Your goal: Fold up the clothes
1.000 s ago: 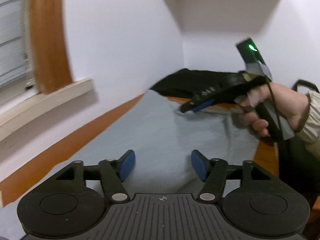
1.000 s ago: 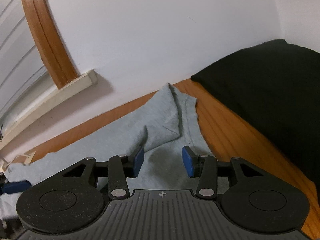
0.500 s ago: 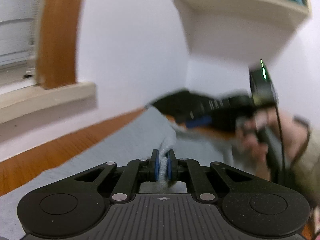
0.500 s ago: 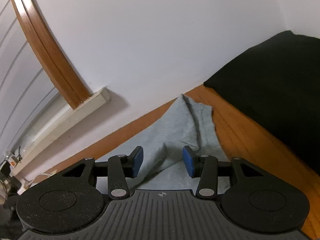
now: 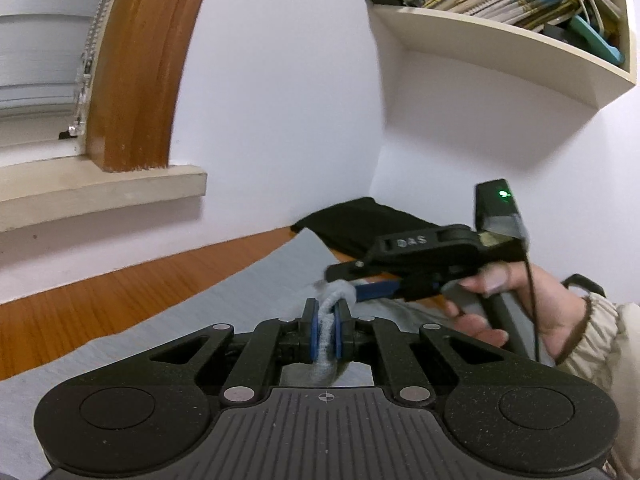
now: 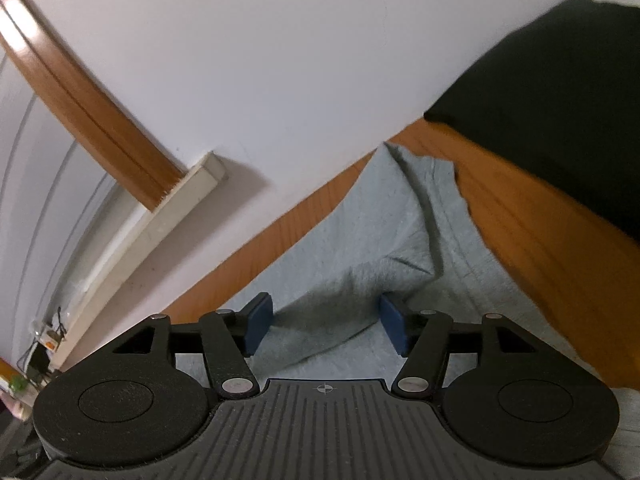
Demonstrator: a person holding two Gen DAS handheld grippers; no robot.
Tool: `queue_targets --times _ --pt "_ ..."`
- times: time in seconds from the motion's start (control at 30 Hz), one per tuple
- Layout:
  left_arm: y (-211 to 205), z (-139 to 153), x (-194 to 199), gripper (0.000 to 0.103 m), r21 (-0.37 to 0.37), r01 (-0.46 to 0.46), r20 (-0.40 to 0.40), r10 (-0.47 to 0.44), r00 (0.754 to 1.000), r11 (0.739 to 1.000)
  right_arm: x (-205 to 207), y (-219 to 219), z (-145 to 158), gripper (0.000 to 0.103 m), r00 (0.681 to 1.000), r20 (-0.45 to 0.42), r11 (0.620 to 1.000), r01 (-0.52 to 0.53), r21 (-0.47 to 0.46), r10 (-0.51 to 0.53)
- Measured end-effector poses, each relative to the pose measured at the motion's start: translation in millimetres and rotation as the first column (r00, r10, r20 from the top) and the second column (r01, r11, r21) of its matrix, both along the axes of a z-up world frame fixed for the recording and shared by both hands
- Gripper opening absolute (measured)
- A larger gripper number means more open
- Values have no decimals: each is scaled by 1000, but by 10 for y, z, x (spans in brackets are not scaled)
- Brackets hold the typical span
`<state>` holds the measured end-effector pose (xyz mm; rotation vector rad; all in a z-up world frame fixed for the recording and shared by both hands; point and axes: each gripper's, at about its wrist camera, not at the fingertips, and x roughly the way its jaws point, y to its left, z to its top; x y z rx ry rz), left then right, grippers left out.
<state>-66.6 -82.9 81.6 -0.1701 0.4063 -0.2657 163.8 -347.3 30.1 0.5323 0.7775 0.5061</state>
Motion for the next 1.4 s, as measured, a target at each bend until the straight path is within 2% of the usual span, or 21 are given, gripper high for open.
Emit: queue_targets --times 0.03,0.07,0.1,0.13,0.17,0.27,0.33,0.4,0.43,0.47,0.53,0.57,0.63,0.67,0.77,0.9,1.03,1.17,1.3,1.33,1.4 --pt "-4 -3 2 8 -8 12 -5 -12 1000 1000 20 9 -12 58 1000 -5 1000 3 6 -2" --pt "-20 -24 27 8 -17 36 -23 -37 999 999 39 17 -13 48 1000 -4 1000 7 2 -7" --pt "-40 -48 53 8 -24 59 -43 -60 997 998 51 24 -1 20 1000 8 1000 16 -16 -16" --pt "-81 -88 82 9 -22 79 -65 -80 995 997 56 26 18 7 999 28 999 29 -45 -28" --pt "-121 -127 106 9 -20 96 -86 -97 992 995 59 12 39 6 998 50 997 44 -61 -41" --pt "-130 -164 25 11 5 98 -100 -97 990 995 36 -39 82 6 992 100 991 88 -100 -78" --pt "-64 -155 -60 14 12 89 -95 -88 992 996 0 -11 105 8 989 128 980 99 -173 -77" --pt "94 -117 -184 31 50 43 -72 -40 997 998 -76 23 152 18 977 185 952 152 -267 -104" --pt "175 -97 -250 44 73 16 -59 -11 998 997 -121 35 177 23 968 220 936 182 -302 -118" --pt "274 -74 -339 48 116 -35 -45 40 998 993 -159 44 198 33 964 241 931 188 -311 -114" --pt "555 -50 -533 51 136 -99 -44 106 993 986 -224 72 229 35 964 254 944 151 -292 -76" --pt "684 -47 -633 57 143 -123 -47 131 990 982 -264 115 242 36 965 259 951 122 -285 -46" --pt "912 -50 -862 66 209 -194 -46 207 977 958 -373 258 265 41 957 289 956 54 -287 33" --pt "1022 -52 -974 67 242 -227 -44 244 969 944 -426 356 271 45 951 298 954 8 -300 85" --pt "1286 -76 -1279 67 336 -292 -60 329 942 896 -570 673 272 43 928 299 930 -110 -351 223" --pt "1575 -124 -1621 67 386 -330 -92 392 915 861 -752 1025 210 36 894 270 884 -231 -405 358" --pt "1790 -186 -1842 67 420 -347 -134 435 890 839 -909 1188 122 36 872 258 832 -251 -494 416" --pt "1944 -278 -2006 67 371 -339 -189 428 884 864 -1002 1142 125 38 859 277 799 -220 -560 431" --pt "1964 -306 -2068 68 362 -354 -184 438 880 863 -1102 1078 137 36 840 316 806 -216 -551 441" --pt "1969 -314 -2084 68 360 -357 -183 440 879 862 -1142 1065 142 35 833 327 810 -219 -545 445" --pt "1977 -322 -2112 68 356 -366 -178 446 877 860 -1226 1053 140 25 821 343 812 -227 -538 456"
